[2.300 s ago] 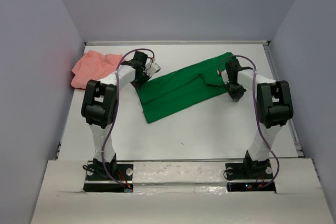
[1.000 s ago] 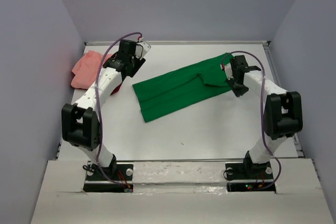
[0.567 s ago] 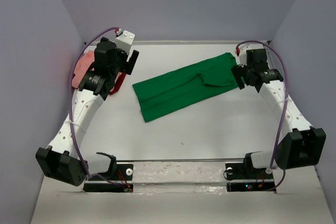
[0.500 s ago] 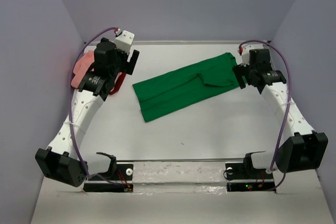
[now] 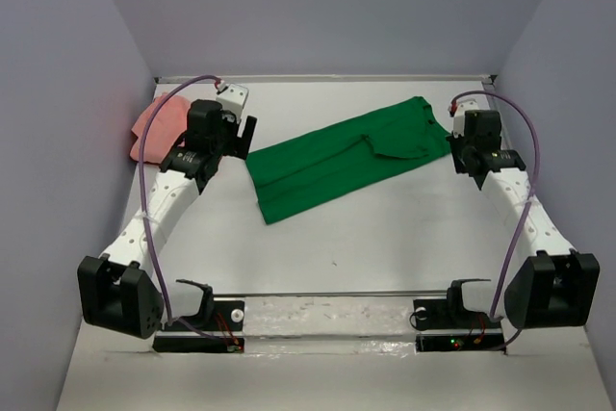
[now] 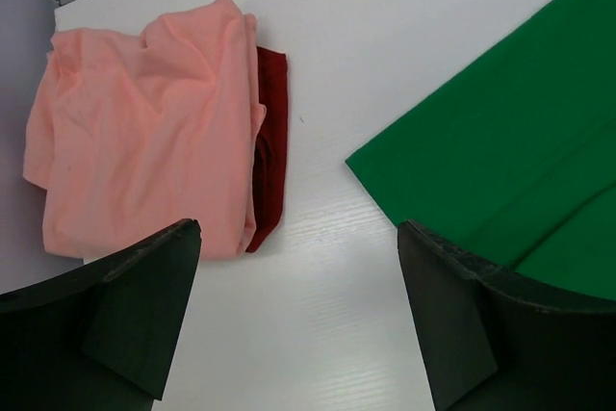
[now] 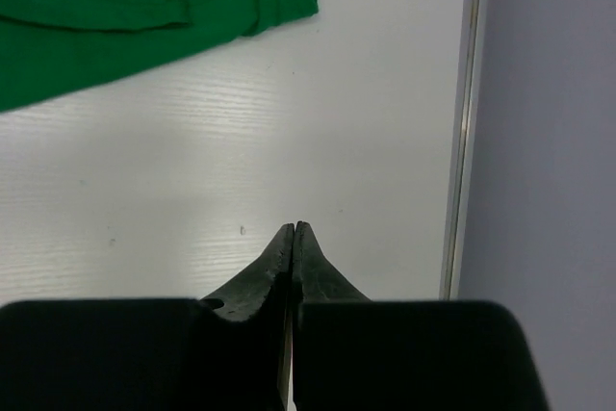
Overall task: Fold and stack the t-shirts
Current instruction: Fold the tshirt
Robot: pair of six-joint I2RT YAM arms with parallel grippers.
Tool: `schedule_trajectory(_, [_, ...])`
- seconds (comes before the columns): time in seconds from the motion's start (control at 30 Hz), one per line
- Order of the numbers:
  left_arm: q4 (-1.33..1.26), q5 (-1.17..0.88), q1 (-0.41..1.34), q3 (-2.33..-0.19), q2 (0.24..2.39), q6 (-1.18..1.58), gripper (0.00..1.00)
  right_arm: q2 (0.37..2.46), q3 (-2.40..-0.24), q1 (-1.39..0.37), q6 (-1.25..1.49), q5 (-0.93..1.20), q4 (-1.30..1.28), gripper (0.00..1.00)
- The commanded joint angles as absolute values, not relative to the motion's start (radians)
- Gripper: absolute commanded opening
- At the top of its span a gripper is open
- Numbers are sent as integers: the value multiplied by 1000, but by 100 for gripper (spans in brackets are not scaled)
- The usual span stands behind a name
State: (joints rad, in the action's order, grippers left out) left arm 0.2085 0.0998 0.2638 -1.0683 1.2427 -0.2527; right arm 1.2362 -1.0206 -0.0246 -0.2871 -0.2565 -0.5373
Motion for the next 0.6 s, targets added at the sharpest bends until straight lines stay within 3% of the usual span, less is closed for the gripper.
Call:
schedule_trajectory(0.0, [74, 166, 258, -1083, 1198, -252, 94, 1299, -1106, -15, -252, -311, -451, 0])
schedule_trajectory(0.17, [90, 83, 258, -1100, 1251, -297, 85, 1451, -1207, -15, -256, -285, -453, 0])
schedule_trajectory(0.3, [118, 5, 258, -1117, 1350, -316, 53, 1590, -1291, -15, -264, -262, -471, 0])
schedule_trajectory(0.33, [117, -24, 258, -1121, 1365, -321, 35, 1612, -1327, -15, -265, -255, -471, 0])
schedule_trajectory(0.4, [117, -37, 258, -1130, 1417, -330, 22, 1675, -1360, -15, -273, -239, -471, 0])
schedule_trajectory(0.43, [120, -46, 259, -1144, 1433, -340, 10, 1698, -1397, -15, -272, -226, -474, 0])
schedule_trajectory(0.5, [120, -76, 259, -1163, 1485, -350, 0, 1773, -1443, -15, -267, -216, -501, 0])
schedule_trajectory(0.57, [124, -89, 264, -1181, 1526, -353, 0, 1822, -1511, -15, -264, -201, -538, 0])
